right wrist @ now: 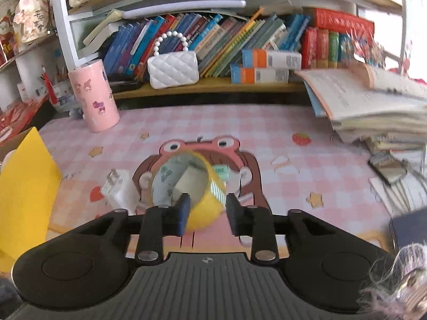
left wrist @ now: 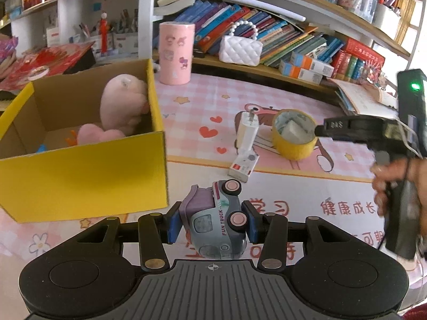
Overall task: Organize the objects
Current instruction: 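Grasp the grey toy truck with the left tool while the right tool grasps the yellow tape, then carry the grey truck and yellow tape over the yellow box with both tools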
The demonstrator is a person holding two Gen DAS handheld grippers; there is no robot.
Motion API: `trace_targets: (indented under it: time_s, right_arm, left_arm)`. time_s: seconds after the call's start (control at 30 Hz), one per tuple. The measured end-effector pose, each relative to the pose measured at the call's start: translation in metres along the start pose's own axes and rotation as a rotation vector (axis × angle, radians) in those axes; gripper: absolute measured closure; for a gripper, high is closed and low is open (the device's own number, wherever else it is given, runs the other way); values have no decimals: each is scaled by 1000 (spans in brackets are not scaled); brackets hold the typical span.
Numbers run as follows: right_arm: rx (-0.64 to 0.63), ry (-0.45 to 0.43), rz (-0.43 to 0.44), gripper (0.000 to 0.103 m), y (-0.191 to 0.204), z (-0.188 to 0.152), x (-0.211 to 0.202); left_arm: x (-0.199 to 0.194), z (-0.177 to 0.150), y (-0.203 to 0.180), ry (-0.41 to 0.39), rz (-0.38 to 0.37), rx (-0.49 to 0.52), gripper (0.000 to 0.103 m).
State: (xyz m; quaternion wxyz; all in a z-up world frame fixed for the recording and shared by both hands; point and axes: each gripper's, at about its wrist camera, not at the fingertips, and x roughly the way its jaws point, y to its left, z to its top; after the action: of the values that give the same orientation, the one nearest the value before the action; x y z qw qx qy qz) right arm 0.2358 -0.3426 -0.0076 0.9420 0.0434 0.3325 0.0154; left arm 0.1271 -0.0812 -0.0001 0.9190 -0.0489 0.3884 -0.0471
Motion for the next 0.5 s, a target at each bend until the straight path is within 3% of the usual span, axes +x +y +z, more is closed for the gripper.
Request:
trace_targets:
  time_s: [0.17,0.3,0.5]
  right_arm:
    - [-39,32,-50,74,6,10,38]
    - [-37,69,-83,92,2,7,60]
    - [12,-25,-53,96,-9,8,27]
  left_arm:
    - [-7,-4,10,2,44,-23,58]
    - [-13,-9,17,-2,68,-39,58]
    - [-14,-9,24,-12,59,-63,58]
